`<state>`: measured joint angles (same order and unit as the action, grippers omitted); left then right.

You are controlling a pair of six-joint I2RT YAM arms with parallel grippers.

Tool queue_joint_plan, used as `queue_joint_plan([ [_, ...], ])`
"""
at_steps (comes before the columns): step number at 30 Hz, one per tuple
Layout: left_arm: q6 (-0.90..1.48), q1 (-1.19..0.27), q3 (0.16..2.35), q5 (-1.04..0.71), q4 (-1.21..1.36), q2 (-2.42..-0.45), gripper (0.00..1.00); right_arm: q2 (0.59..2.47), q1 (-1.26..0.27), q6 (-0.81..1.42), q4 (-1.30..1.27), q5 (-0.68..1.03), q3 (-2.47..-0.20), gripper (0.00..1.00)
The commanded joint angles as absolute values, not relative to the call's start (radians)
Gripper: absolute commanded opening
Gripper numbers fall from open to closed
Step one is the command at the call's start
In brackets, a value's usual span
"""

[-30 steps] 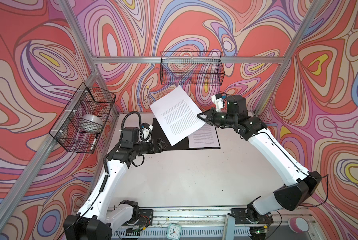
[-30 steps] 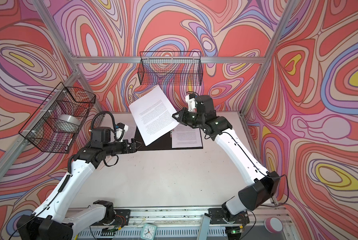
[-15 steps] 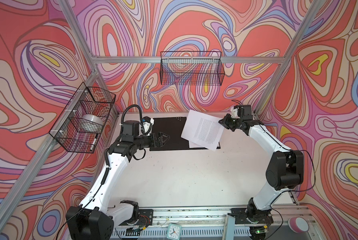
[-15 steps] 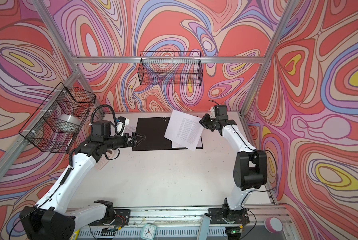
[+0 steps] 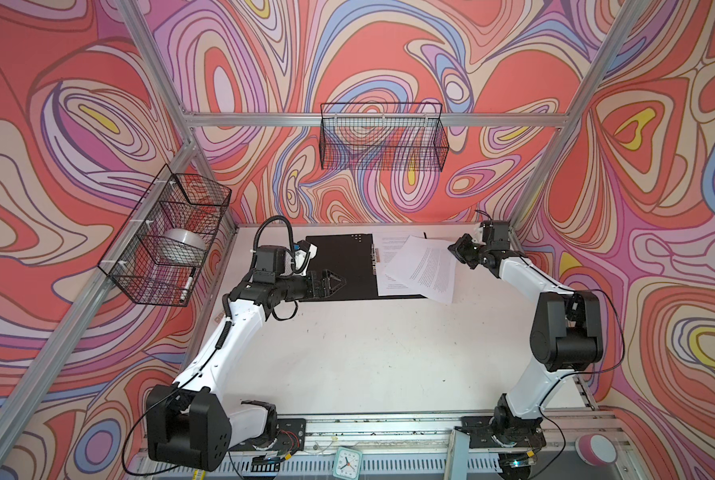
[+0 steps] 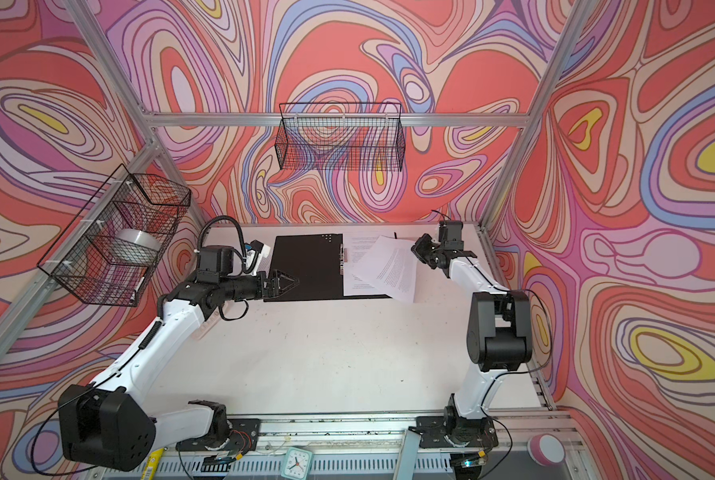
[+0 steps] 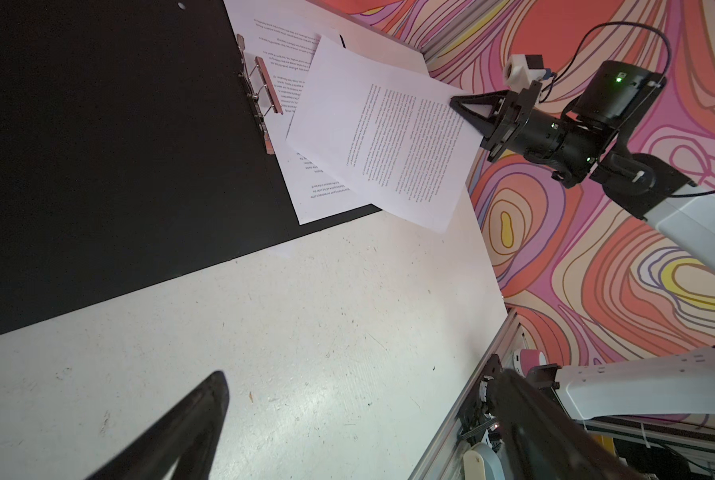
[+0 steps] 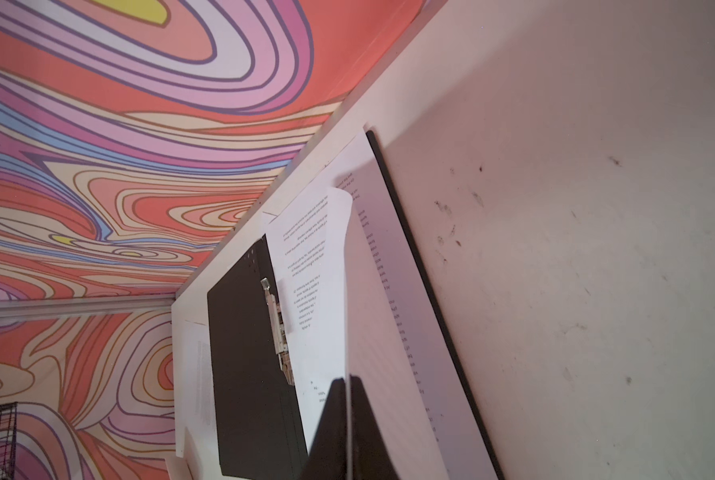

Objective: Put the files into the folder

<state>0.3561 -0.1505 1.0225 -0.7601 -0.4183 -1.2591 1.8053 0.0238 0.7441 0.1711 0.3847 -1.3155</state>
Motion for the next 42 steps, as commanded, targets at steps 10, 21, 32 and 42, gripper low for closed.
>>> queue_joint_plan([
  [10, 0.359, -0.147, 1.017, -0.794, -0.401, -1.278, 1.00, 1.864, 0.109, 0.880, 0.074, 0.340, -1.421, 0.00],
  [21, 0.372, -0.147, 1.015, -0.818, -0.394, -1.291, 1.00, 1.818, 0.017, 0.978, -0.087, 0.259, -1.200, 0.00],
  [32, 0.379, -0.147, 1.012, -0.826, -0.391, -1.290, 1.00, 1.856, -0.104, 1.075, -0.207, 0.147, -1.146, 0.00],
  [42, 0.385, -0.147, 1.006, -0.838, -0.375, -1.283, 1.00, 1.824, -0.145, 1.087, -0.227, 0.139, -1.040, 0.00],
])
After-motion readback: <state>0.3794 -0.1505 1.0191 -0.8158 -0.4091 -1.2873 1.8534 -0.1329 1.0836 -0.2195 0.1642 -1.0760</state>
